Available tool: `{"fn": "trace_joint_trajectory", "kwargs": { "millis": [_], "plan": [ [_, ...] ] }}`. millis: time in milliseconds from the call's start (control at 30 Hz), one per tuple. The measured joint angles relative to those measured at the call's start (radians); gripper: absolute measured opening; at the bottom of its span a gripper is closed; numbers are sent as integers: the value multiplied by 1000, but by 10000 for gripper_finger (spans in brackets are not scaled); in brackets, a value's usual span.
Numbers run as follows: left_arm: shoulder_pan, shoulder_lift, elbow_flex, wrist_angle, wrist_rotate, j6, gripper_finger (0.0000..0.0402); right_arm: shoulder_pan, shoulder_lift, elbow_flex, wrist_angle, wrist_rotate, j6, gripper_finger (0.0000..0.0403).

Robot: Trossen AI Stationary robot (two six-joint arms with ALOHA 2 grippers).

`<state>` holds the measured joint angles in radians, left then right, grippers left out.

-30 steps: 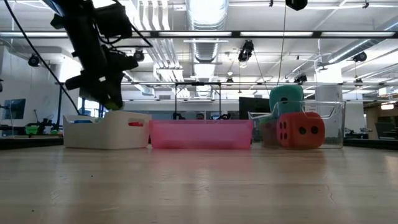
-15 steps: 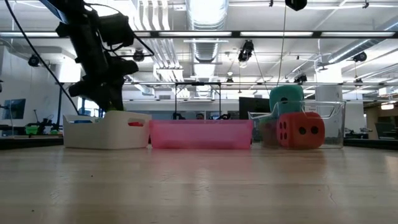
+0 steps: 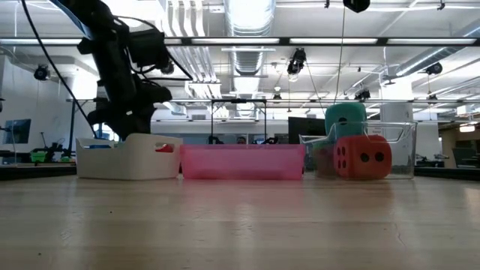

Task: Pick & Place Toys
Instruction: Put the green game piece into the white bin

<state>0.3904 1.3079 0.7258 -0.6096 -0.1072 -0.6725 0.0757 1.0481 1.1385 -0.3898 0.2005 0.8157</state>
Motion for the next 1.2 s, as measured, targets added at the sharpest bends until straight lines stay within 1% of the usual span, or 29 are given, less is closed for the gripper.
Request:
{"fn": "trace_joint_trajectory", "kwargs": {
  "millis": [433,500,700,833,967,1100,1200],
  "plan": [
    [0,10,0,0,4,-15,137,-1,0,0,-3,0,-13,271],
    [0,10,0,0,6,-28,158,-1,0,0,-3,0,-13,271],
    [0,10,0,0,34,-35,265,-1,0,0,-3,0,-15,271],
    [0,10,0,0,56,-36,312,-1,0,0,-3,0,-15,271],
    [0,5,0,-8,57,-58,334,-1,0,0,-3,0,-15,271],
    [0,2,0,-12,56,-61,338,-1,0,0,-3,1,-15,271],
    [0,-1,24,-52,55,-69,338,-1,0,0,-3,1,-15,271]
  ]
}}
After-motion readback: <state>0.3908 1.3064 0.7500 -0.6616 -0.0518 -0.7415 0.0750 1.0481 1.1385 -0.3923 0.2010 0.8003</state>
